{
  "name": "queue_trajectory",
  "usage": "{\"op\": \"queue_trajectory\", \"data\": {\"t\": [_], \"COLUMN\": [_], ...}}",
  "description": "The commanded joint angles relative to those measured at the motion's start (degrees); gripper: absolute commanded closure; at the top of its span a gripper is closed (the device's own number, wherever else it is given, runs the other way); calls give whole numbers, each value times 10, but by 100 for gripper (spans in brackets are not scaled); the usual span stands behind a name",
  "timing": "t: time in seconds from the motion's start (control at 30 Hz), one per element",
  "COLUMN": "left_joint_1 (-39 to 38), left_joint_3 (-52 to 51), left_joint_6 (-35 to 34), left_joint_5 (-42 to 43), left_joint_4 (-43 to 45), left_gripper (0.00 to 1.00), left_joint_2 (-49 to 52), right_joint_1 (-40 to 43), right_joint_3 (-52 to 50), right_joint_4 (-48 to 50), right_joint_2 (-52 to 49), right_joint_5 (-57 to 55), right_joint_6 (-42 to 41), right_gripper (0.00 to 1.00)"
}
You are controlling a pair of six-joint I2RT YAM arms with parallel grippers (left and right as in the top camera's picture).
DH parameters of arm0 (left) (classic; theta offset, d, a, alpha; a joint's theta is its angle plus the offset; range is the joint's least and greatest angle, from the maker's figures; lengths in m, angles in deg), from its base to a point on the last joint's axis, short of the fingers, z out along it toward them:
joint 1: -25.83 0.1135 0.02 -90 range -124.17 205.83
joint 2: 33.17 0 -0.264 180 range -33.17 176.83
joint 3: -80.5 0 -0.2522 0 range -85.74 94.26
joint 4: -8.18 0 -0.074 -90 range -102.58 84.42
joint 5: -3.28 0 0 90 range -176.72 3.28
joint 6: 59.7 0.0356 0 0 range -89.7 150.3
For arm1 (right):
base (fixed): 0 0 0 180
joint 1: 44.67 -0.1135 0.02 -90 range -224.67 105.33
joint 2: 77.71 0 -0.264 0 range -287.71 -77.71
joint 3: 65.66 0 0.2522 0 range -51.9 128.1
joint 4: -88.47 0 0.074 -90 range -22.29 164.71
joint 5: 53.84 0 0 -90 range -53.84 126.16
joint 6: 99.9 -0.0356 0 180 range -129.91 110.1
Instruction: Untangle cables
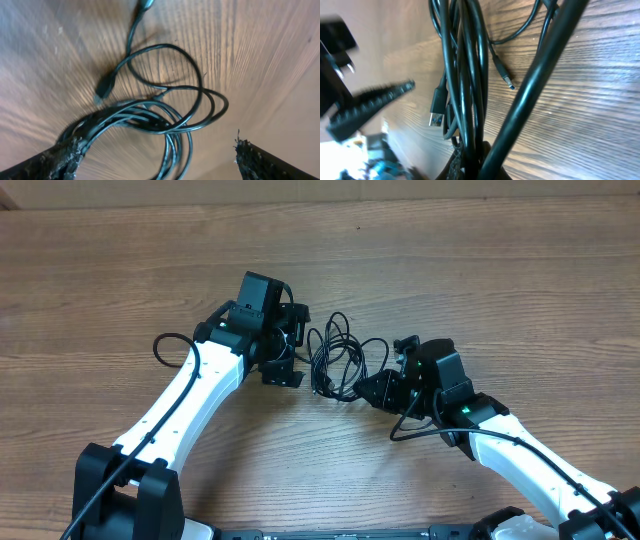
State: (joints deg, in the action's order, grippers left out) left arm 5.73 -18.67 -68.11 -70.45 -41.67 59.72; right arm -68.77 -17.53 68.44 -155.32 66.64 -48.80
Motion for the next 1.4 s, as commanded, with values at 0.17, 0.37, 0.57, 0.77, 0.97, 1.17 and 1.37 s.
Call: {"op": "queue_trajectory", "data": {"t": [0.17, 0.37, 0.57, 0.77, 0.97, 1.17, 1.37], "left_joint_1": [1, -2, -10, -27, -61, -81, -81], "left_joint_3": [-1, -2, -4, -19, -22, -22, -22], "left_joint_6": [480, 590, 549, 393, 362, 362, 362], "left_joint_5": [62, 74, 38, 19, -31, -107, -134], "left_joint_4": [-3, -82, -118, -107, -55, -7, 5], "left_gripper": [0, 0, 15, 21, 27, 35, 49], "left_joint_2": [-11, -11, -11, -9, 15, 55, 82], "right_joint_1": [-3, -3, -3, -3, -3, -3, -3], "right_joint_3": [9, 9, 9, 9, 9, 9, 9], "right_joint_4": [-16, -16, -17, -18, -18, -19, -23], "right_joint_2": [13, 13, 13, 13, 13, 13, 13], "right_joint_5": [-44, -78, -77, -64, -39, -34, -34], "right_joint_6": [155, 154, 154, 153, 152, 151, 151], "right_gripper": [95, 95, 95, 96, 96, 96, 96]}}
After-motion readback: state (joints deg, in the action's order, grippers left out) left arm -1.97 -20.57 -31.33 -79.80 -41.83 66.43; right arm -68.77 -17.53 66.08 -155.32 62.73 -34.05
